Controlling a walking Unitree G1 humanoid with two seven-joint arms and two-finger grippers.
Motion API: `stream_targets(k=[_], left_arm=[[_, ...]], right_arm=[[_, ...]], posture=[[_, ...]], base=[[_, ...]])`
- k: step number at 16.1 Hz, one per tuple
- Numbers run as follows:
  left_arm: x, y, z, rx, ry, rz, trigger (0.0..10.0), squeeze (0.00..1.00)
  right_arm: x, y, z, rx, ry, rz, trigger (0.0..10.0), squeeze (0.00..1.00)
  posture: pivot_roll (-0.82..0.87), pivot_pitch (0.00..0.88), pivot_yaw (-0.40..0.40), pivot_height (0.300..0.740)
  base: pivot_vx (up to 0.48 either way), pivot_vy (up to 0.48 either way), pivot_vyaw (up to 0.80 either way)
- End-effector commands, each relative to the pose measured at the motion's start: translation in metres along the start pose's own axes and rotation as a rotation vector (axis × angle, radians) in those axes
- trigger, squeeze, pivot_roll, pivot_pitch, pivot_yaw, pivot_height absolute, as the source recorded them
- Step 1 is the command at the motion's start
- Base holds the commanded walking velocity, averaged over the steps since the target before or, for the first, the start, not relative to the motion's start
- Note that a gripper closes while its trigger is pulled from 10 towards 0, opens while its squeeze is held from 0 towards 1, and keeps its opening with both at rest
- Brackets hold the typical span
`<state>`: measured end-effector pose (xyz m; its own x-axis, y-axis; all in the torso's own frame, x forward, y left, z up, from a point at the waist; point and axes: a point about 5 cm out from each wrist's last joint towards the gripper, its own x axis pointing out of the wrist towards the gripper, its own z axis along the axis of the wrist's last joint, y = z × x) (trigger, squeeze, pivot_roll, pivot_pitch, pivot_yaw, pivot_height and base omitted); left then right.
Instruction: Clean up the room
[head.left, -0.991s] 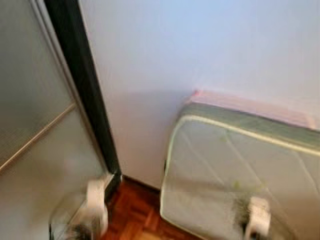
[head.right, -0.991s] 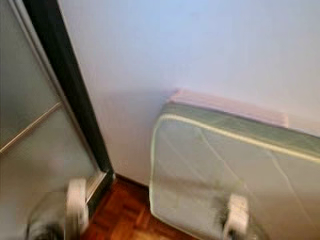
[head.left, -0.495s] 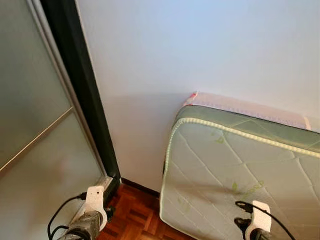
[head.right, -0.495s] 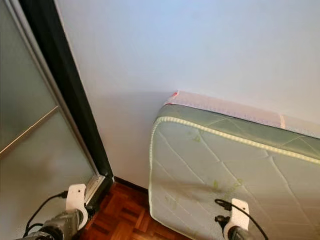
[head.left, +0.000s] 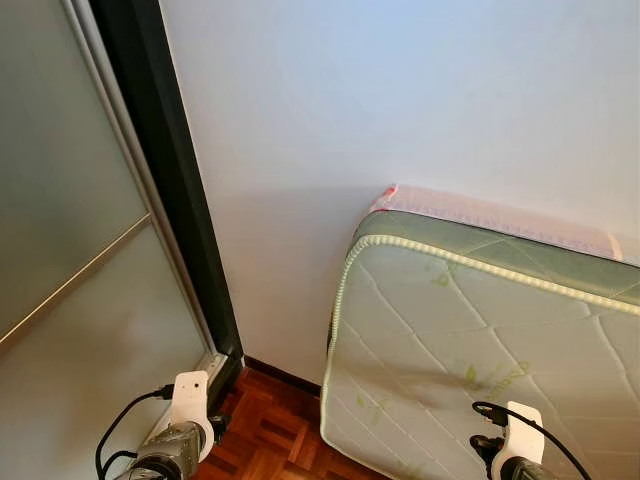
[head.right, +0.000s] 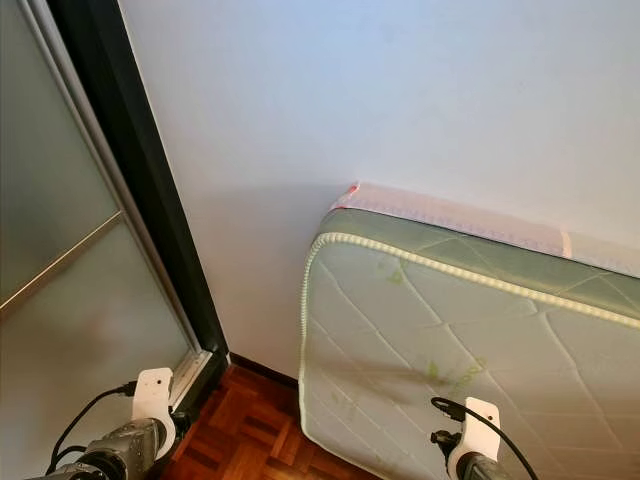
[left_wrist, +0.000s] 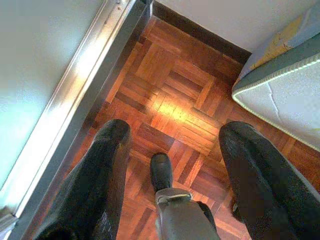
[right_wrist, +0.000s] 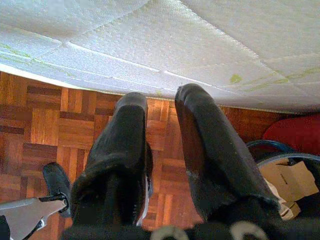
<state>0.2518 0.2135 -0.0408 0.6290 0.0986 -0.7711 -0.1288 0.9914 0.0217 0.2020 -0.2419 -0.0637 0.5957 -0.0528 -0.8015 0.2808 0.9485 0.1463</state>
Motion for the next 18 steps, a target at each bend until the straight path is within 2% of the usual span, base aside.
stream_targets(k=[1, 3, 8, 12, 13, 14, 15, 18], left_arm=[[0.0, 0.0, 0.002, 0.023, 0.007, -0.004, 10.0, 0.0], [0.0, 0.001, 0.003, 0.016, -0.001, 0.001, 10.0, 0.0], [0.0, 0.0, 0.005, 0.063, -0.005, -0.012, 10.0, 0.0], [0.0, 0.001, 0.006, 0.06, -0.025, -0.011, 10.0, 0.0], [0.0, 0.001, 0.007, 0.04, -0.05, -0.006, 10.0, 0.0], [0.0, 0.001, 0.01, 0.01, -0.091, 0.0, 10.0, 0.0], [-0.001, 0.001, 0.013, 0.019, -0.114, -0.002, 10.0, 0.0], [-0.001, 0.001, 0.014, 0.051, -0.119, -0.011, 10.0, 0.0]], right_arm=[[0.0, 0.0, 0.001, 0.013, -0.005, -0.009, 10.0, 0.0], [0.001, 0.003, 0.003, -0.01, -0.007, 0.004, 10.0, 0.0], [0.001, 0.003, 0.003, 0.001, -0.023, -0.008, 10.0, 0.0], [0.001, 0.004, 0.003, -0.005, -0.033, -0.009, 10.0, 0.0], [0.001, 0.004, 0.004, 0.006, -0.057, -0.013, 10.0, 0.0], [0.0, 0.003, 0.008, 0.039, -0.129, -0.036, 10.0, 0.0], [0.0, 0.003, 0.012, 0.038, -0.175, -0.046, 10.0, 0.0], [-0.001, 0.003, 0.012, 0.02, -0.179, -0.045, 10.0, 0.0]], posture=[[0.05, 0.0, -0.064, 0.74], [0.04, 0.0, -0.065, 0.74], [0.04, 0.0, -0.069, 0.74], [0.04, 0.0, -0.062, 0.74], [0.05, 0.0, -0.061, 0.74], [0.05, 0.0, -0.057, 0.74], [0.05, 0.0, -0.056, 0.74], [0.05, 0.0, -0.056, 0.74]], base=[[0.0, 0.0, 0.0], [0.0, 0.0, 0.0], [0.0, 0.0, 0.0], [0.0, 0.0, 0.0], [0.0, 0.0, 0.0], [0.0, 0.0, 0.0], [0.0, 0.0, 0.0], [0.0, 0.0, 0.0]])
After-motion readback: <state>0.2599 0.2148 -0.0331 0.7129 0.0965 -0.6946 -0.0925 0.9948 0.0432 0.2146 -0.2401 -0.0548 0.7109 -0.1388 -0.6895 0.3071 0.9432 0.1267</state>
